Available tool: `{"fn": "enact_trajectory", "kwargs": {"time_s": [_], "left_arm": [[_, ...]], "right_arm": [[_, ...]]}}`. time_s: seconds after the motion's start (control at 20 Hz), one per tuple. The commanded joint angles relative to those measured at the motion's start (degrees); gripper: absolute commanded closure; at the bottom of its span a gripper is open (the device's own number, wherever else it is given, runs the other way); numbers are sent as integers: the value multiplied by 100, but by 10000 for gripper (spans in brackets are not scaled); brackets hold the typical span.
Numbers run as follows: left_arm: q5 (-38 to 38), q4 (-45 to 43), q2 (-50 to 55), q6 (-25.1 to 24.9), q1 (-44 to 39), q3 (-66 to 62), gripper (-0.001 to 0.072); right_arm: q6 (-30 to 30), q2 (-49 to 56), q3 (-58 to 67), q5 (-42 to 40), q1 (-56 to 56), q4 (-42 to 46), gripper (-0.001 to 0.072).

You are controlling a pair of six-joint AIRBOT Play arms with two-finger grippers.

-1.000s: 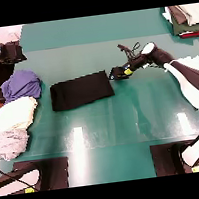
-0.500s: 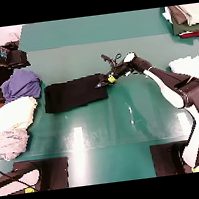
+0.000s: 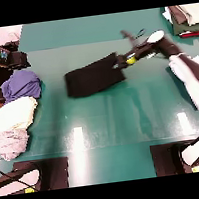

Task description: Fold the shirts.

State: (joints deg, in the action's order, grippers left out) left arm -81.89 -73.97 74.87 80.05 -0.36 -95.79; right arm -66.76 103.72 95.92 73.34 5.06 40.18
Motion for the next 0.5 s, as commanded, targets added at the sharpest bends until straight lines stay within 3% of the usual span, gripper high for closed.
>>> {"fn": "enact_trajectory", "kwargs": {"time_s": [0.0,0.45], "left_arm": [[2,98,0,-4,4,2,681],[155,826,0,13,4,2,681]], "right_arm": [[-450,-673,2,31,-1196,1156,689],[-804,-1176,11,-306,-4159,1176,690]]}}
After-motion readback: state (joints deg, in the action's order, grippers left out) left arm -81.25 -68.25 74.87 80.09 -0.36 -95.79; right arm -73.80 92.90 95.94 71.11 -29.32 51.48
